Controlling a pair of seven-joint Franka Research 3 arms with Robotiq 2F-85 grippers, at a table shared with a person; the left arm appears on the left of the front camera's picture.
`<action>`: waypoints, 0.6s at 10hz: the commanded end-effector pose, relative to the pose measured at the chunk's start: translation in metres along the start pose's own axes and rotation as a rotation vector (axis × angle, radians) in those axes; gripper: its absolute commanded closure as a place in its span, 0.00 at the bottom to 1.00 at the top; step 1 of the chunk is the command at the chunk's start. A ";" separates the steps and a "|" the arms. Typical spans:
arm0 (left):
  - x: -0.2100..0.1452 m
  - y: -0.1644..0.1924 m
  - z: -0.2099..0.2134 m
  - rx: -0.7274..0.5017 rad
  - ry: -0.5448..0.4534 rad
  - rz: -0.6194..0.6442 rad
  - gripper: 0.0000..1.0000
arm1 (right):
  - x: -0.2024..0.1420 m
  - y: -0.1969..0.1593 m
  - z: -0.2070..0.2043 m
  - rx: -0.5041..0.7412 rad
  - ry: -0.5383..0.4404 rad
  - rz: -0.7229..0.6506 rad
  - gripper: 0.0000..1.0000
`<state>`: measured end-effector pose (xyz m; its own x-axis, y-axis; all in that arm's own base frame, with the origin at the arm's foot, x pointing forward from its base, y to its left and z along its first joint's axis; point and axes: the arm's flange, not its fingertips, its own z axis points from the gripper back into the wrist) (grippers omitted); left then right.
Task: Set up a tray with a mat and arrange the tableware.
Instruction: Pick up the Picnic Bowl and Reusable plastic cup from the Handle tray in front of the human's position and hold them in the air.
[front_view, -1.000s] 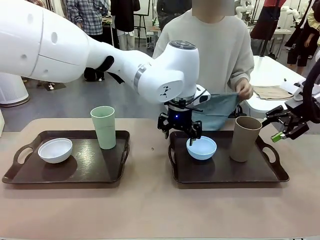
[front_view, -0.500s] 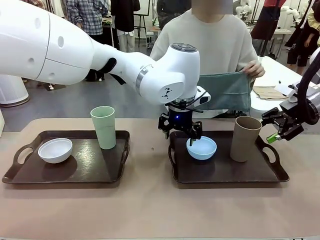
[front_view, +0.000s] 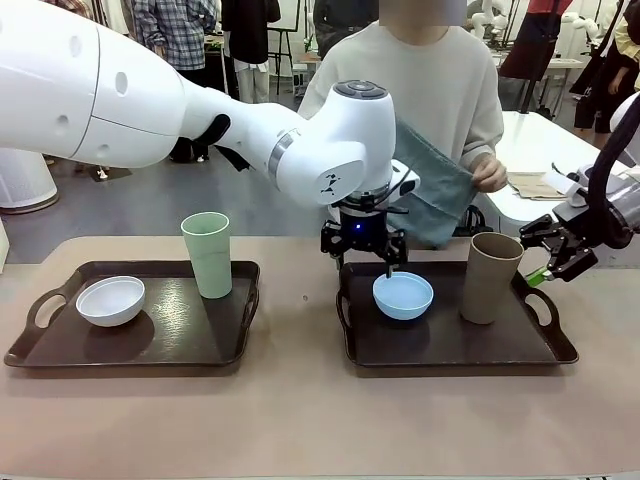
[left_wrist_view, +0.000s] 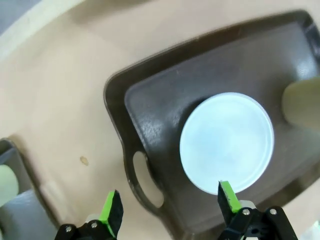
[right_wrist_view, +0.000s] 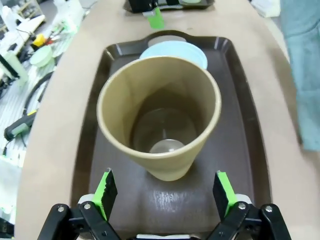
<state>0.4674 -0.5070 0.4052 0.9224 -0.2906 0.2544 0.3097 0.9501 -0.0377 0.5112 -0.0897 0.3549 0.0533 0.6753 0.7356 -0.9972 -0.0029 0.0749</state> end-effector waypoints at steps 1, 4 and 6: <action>0.000 0.000 -0.001 -0.024 -0.069 0.101 0.00 | 0.000 0.004 -0.016 -0.076 -0.012 -0.032 0.00; 0.006 -0.006 -0.012 -0.031 -0.077 0.159 0.00 | -0.004 0.008 -0.028 -0.055 -0.044 -0.020 0.00; 0.015 -0.007 -0.025 -0.023 -0.060 0.192 0.00 | -0.006 0.011 -0.032 -0.012 -0.045 -0.006 0.00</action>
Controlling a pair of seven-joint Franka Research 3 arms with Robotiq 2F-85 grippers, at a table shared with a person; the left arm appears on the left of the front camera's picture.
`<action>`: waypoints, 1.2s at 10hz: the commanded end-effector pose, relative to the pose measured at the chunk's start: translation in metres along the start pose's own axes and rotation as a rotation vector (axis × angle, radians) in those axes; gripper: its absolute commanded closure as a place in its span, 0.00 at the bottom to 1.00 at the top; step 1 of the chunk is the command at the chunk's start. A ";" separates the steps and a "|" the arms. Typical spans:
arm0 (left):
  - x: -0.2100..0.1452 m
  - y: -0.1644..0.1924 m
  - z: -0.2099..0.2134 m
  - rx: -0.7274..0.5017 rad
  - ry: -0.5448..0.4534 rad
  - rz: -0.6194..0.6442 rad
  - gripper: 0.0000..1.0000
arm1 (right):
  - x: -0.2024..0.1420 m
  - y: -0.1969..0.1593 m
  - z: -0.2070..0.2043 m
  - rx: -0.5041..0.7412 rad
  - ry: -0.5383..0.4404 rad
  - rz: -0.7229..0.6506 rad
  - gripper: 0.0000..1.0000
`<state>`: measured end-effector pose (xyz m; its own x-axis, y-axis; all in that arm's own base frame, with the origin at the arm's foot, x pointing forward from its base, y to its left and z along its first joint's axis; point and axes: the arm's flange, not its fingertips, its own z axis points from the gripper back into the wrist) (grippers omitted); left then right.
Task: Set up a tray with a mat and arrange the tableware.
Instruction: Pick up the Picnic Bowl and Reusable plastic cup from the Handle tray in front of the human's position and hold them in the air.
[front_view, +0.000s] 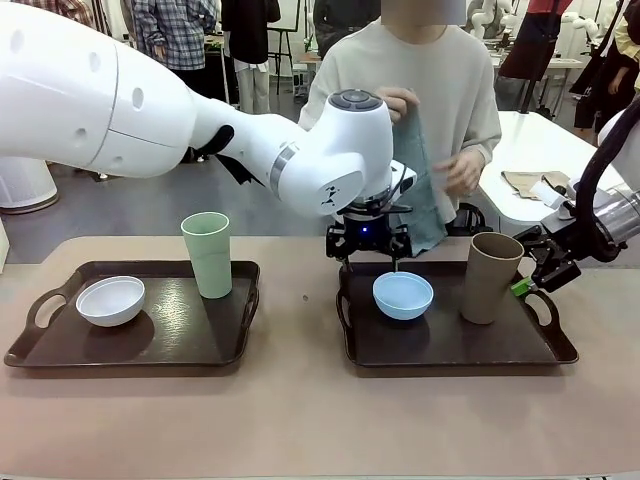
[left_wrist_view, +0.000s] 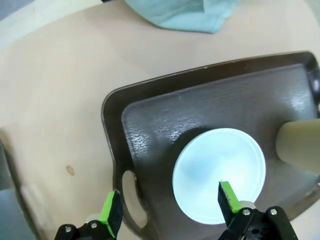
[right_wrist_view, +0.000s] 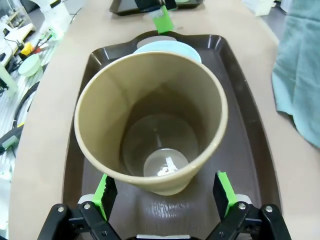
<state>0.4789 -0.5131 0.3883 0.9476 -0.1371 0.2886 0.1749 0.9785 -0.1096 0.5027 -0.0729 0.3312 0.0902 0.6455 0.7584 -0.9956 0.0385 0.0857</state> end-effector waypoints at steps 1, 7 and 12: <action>0.011 -0.008 -0.013 0.014 -0.007 0.051 0.00 | -0.001 0.005 -0.003 0.015 -0.010 0.030 0.00; 0.019 -0.026 -0.051 0.053 0.041 0.072 0.00 | -0.002 0.000 -0.034 0.063 -0.062 0.036 0.00; 0.018 -0.024 -0.062 0.077 0.073 0.062 0.00 | -0.006 -0.005 -0.055 0.068 -0.064 -0.002 0.00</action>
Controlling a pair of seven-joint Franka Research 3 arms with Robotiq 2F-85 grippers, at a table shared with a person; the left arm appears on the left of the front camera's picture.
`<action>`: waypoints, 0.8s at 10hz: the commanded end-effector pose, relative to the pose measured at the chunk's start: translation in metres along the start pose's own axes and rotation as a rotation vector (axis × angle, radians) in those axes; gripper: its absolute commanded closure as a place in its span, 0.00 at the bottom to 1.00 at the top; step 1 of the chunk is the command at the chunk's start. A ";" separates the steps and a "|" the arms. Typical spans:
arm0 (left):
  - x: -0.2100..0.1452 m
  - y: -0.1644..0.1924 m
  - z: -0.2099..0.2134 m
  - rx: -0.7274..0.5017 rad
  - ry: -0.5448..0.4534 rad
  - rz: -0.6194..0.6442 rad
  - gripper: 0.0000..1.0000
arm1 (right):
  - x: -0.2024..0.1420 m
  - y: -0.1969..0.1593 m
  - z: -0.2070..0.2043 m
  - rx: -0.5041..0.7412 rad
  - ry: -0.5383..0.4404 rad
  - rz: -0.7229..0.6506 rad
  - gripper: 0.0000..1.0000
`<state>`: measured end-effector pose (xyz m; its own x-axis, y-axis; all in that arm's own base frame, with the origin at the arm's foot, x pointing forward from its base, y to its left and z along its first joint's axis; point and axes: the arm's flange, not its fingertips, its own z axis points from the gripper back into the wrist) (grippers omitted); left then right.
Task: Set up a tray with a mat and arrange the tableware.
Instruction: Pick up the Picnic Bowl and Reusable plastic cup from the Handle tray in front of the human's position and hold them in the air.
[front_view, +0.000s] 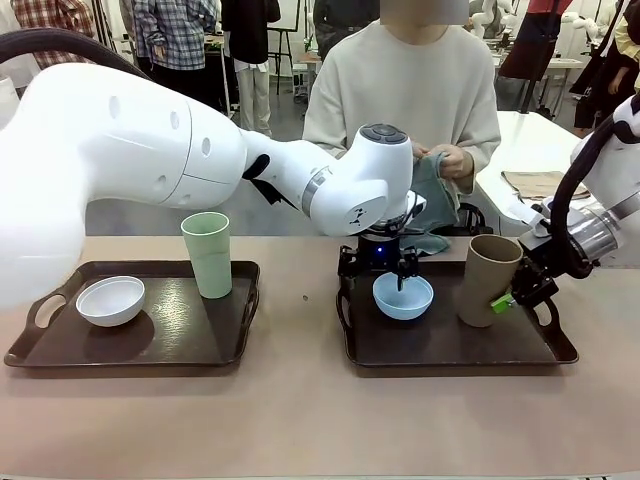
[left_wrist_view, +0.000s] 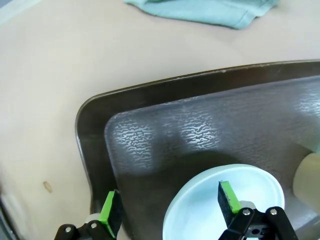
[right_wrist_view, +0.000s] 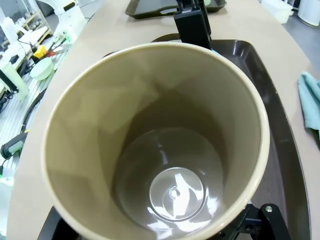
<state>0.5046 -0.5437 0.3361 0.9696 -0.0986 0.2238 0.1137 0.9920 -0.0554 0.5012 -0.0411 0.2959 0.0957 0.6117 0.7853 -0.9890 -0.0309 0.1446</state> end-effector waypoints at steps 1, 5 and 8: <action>0.006 -0.003 -0.001 0.020 0.018 0.019 0.00 | 0.001 -0.008 -0.010 -0.034 -0.027 -0.017 0.00; 0.008 -0.003 -0.002 0.006 0.019 0.022 0.57 | 0.000 -0.010 -0.011 -0.022 -0.044 0.016 0.59; 0.008 -0.002 -0.002 0.008 0.024 0.026 1.00 | -0.001 -0.011 -0.010 -0.021 -0.051 0.018 1.00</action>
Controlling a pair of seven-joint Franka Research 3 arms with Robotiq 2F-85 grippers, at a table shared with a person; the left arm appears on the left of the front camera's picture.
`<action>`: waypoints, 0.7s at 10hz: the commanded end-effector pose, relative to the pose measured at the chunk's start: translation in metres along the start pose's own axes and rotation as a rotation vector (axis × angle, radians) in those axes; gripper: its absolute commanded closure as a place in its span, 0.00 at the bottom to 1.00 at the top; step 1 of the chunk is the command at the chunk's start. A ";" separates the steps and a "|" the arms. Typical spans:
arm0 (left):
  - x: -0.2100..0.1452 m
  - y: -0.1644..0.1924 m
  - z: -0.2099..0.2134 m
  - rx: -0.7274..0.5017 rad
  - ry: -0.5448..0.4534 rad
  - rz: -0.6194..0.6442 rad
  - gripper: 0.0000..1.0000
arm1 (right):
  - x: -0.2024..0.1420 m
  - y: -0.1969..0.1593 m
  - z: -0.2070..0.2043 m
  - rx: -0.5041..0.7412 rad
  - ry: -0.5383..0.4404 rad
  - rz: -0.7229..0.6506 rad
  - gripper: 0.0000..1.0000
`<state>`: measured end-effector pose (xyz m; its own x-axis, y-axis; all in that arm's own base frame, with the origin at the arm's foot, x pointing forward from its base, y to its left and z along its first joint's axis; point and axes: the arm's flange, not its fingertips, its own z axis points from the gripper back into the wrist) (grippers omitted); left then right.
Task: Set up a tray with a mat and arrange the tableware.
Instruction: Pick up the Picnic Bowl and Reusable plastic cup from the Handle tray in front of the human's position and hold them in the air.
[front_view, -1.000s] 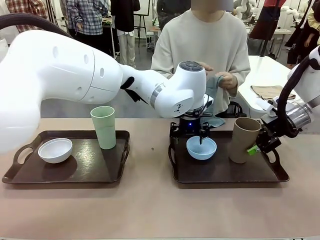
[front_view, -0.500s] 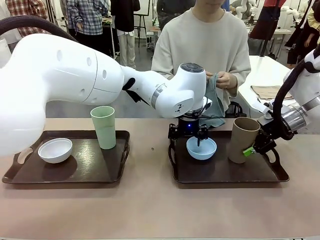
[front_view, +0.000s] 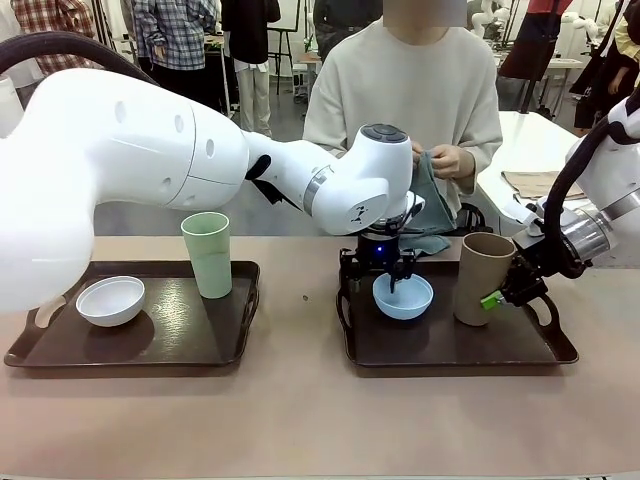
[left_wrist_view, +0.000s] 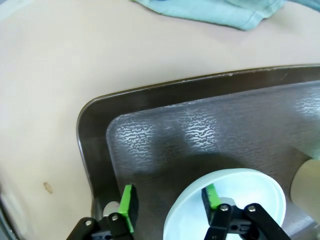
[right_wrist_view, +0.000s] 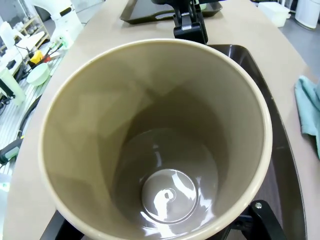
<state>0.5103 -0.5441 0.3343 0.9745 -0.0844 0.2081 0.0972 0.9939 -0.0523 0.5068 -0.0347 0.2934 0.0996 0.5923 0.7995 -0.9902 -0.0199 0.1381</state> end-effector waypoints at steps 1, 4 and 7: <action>0.003 -0.003 0.001 0.002 0.012 0.018 1.00 | -0.004 -0.005 -0.004 -0.009 -0.029 0.023 1.00; 0.003 -0.002 0.003 0.001 0.015 0.019 1.00 | -0.005 -0.005 -0.004 -0.007 -0.031 0.023 1.00; 0.002 -0.002 0.007 0.000 0.032 0.015 1.00 | -0.006 -0.005 -0.002 -0.016 -0.038 0.018 1.00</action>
<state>0.5119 -0.5474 0.3457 0.9760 -0.0692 0.2066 0.0868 0.9932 -0.0776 0.5076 -0.0355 0.2926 0.0972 0.5893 0.8020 -0.9903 -0.0230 0.1369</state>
